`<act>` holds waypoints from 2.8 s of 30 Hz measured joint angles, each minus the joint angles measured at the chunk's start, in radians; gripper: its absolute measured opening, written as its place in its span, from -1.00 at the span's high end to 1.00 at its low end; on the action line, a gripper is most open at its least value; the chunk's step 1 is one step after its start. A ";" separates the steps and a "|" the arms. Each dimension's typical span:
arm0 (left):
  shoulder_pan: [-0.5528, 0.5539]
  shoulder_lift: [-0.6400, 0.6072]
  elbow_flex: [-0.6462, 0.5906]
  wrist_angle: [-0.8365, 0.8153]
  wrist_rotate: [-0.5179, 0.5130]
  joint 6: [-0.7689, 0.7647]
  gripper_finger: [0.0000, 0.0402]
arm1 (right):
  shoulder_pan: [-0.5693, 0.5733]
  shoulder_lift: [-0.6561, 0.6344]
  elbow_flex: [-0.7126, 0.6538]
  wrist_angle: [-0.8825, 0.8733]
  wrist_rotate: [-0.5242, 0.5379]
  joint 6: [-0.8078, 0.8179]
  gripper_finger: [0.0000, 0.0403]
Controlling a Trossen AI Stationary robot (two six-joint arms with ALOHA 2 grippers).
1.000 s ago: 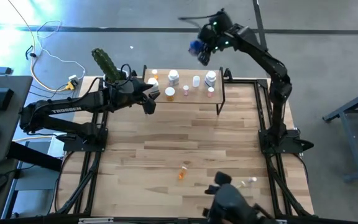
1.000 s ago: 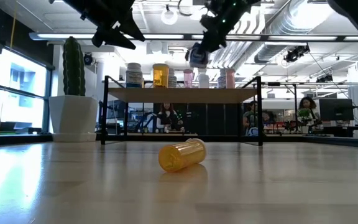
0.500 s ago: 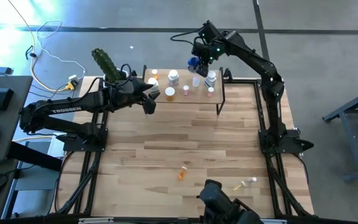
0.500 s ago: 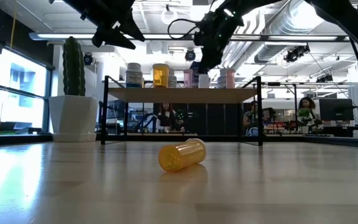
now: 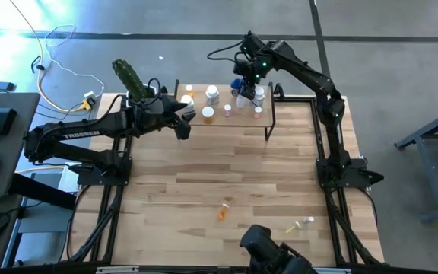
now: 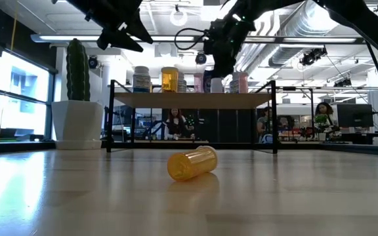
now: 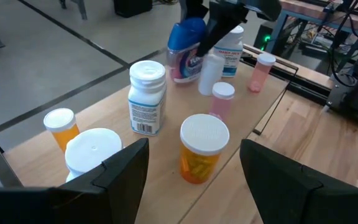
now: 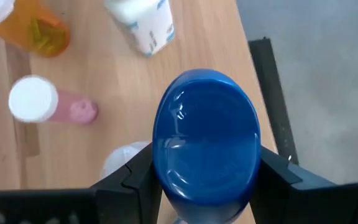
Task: Pick and place medicine bottles onto shelf by color
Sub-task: Put the blue pill bottle on the shelf, then put the white pill bottle on the shelf
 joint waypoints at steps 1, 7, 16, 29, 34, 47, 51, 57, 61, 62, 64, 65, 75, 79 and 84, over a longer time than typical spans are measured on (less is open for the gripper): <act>0.000 0.000 0.000 0.000 0.000 0.000 -0.20 | 0.000 0.000 0.000 -0.008 0.000 0.001 0.18; 0.000 0.000 0.000 0.000 0.000 0.000 -0.20 | 0.000 0.000 0.000 -0.012 0.000 0.005 0.18; 0.000 0.000 0.000 -0.009 0.000 0.000 -0.20 | 0.001 0.000 0.000 -0.012 0.000 0.004 0.18; 0.000 0.000 0.000 -0.008 0.000 0.001 -0.20 | 0.014 0.000 0.000 0.013 0.007 0.004 -0.12; 0.000 0.000 0.000 -0.009 0.000 0.001 -0.20 | 0.013 0.000 0.000 0.016 0.057 0.012 -0.13; 0.000 0.000 0.000 -0.008 0.001 0.001 -0.20 | 0.013 -0.001 0.000 0.021 0.060 0.048 -0.14; 0.000 0.000 0.000 -0.008 0.001 0.001 -0.20 | 0.013 -0.001 0.000 0.021 0.061 0.049 -0.14; 0.000 0.000 0.000 -0.008 0.027 0.001 -0.20 | 0.011 -0.002 0.077 -0.008 0.094 0.049 -0.14; -0.001 0.000 0.000 -0.008 0.036 0.010 -0.20 | 0.011 -0.012 0.127 -0.024 0.107 0.061 -0.14; 0.000 0.000 0.000 -0.008 0.036 0.021 -0.20 | 0.011 -0.024 0.114 -0.019 0.107 0.073 -0.14; 0.000 0.000 0.000 -0.011 0.036 0.034 -0.20 | 0.011 -0.037 0.112 -0.027 0.108 0.088 -0.14; 0.000 0.000 0.000 -0.015 0.037 0.035 -0.20 | 0.011 -0.044 0.113 -0.037 0.108 0.098 -0.14; -0.025 -0.001 0.000 -0.057 0.152 0.045 -0.20 | 0.088 -0.102 0.113 -0.123 0.104 0.273 -0.14; -0.060 -0.031 0.000 -0.060 0.239 0.070 -0.20 | 0.140 -0.128 0.113 -0.130 0.103 0.372 -0.14; -0.113 -0.079 0.000 -0.095 0.271 0.087 -0.20 | 0.214 -0.150 0.113 -0.162 0.104 0.513 -0.14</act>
